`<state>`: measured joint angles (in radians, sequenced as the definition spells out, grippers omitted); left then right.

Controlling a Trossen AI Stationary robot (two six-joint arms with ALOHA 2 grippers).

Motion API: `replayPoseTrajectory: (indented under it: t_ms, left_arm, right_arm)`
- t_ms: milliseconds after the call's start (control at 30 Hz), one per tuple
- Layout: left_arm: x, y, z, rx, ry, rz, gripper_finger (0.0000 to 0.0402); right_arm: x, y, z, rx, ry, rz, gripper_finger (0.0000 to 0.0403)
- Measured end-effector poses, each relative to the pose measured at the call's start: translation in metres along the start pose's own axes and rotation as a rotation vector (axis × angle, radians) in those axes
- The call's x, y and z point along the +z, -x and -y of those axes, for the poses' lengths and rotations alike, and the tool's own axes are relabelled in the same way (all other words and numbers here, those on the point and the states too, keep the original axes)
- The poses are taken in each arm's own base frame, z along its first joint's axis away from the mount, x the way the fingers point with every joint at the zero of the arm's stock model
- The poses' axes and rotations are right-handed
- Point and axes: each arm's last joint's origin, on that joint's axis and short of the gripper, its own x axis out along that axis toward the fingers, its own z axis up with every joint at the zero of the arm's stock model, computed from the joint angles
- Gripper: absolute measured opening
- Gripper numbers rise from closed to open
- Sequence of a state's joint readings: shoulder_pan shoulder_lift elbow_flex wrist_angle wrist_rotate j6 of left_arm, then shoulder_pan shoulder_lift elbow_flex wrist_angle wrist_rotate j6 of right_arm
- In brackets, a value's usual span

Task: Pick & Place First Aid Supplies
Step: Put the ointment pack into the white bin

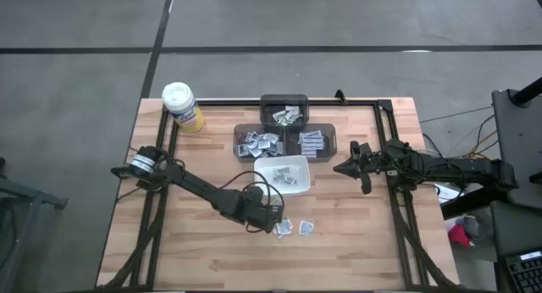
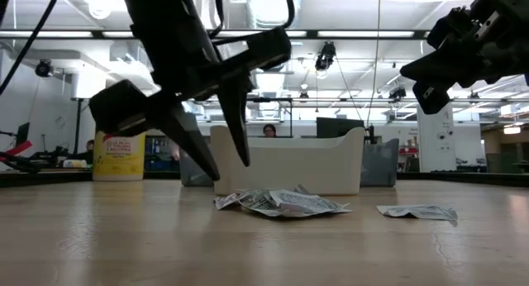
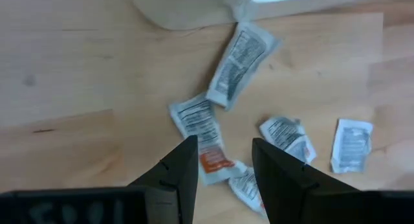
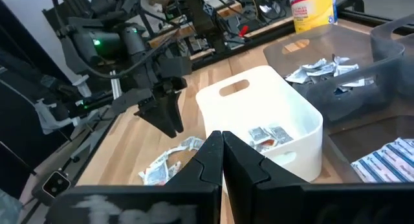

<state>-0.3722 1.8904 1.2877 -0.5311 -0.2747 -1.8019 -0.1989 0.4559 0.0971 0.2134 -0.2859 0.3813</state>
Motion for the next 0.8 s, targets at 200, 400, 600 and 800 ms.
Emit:
replayPoseTrajectory:
  t_ms: [200, 400, 600, 800]
  left_arm:
    - [-0.003, -0.014, -0.001, 0.023, 0.001, -0.017, 0.0138]
    - [-0.005, -0.023, -0.003, 0.05, -0.003, -0.033, 0.0138]
    - [-0.005, -0.024, -0.005, 0.075, -0.008, -0.043, 0.0127]
    - [-0.005, -0.023, -0.008, 0.109, -0.027, -0.053, 0.0105]
  right_arm:
    - [0.0, 0.0, 0.0, 0.001, 0.0, 0.001, 0.0008]
    - [0.0, 0.0, 0.0, 0.001, 0.0, 0.001, 0.0008]
    - [0.0, 0.0, 0.0, 0.001, 0.0, 0.001, 0.0008]
    - [0.0, 0.0, 0.0, 0.001, 0.0, 0.001, 0.0008]
